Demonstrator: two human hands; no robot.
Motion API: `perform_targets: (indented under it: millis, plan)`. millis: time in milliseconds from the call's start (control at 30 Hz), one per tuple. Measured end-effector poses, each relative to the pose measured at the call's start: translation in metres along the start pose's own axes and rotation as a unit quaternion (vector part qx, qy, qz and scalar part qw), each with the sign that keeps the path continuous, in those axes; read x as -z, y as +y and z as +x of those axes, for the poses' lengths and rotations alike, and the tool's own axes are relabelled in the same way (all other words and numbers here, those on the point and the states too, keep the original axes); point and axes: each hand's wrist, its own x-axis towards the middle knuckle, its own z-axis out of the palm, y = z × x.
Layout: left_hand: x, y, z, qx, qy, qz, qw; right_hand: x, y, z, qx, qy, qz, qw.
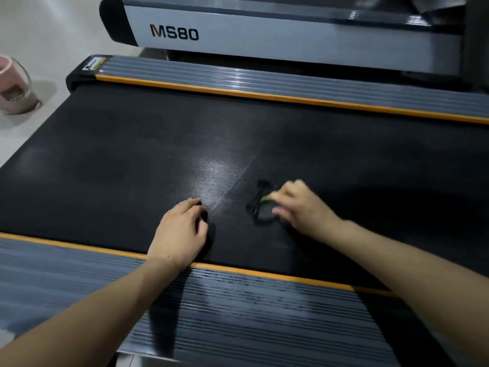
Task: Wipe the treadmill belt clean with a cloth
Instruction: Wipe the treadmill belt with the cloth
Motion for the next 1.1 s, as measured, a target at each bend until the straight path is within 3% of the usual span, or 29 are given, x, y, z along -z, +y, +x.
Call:
perform_targets:
  millis: [67,133,200,233,333,467,867,1100]
  plan:
    - [0.0,0.001,0.001,0.001,0.001,0.002,1.0,-0.006,0.037,0.033,-0.107,0.052,-0.055,0.991]
    - [0.001,0.001,0.001,-0.001,0.003,0.007,1.0,-0.002,0.056,0.053,-0.282,0.058,-0.029,0.957]
    - [0.001,0.002,0.0,0.002,0.001,0.001,1.0,-0.001,0.044,0.052,-0.33,0.048,0.002,0.943]
    - [0.001,0.002,0.0,0.0,0.0,-0.001,1.0,-0.001,0.031,0.044,-0.312,0.044,0.024,0.949]
    - [0.003,0.003,0.001,-0.009,-0.008,0.003,1.0,0.01,-0.03,-0.013,-0.152,-0.007,0.114,0.982]
    - [0.004,0.005,0.0,-0.01,-0.011,0.003,1.0,0.034,-0.068,-0.068,-0.067,-0.108,0.201,0.971]
    - [0.016,-0.006,-0.01,-0.039,-0.006,0.028,0.999,0.018,-0.077,-0.046,-0.074,-0.103,0.176,0.976]
    - [0.054,-0.049,-0.045,0.011,-0.005,0.091,0.996,-0.035,-0.153,0.059,-0.063,-0.075,0.21,0.973]
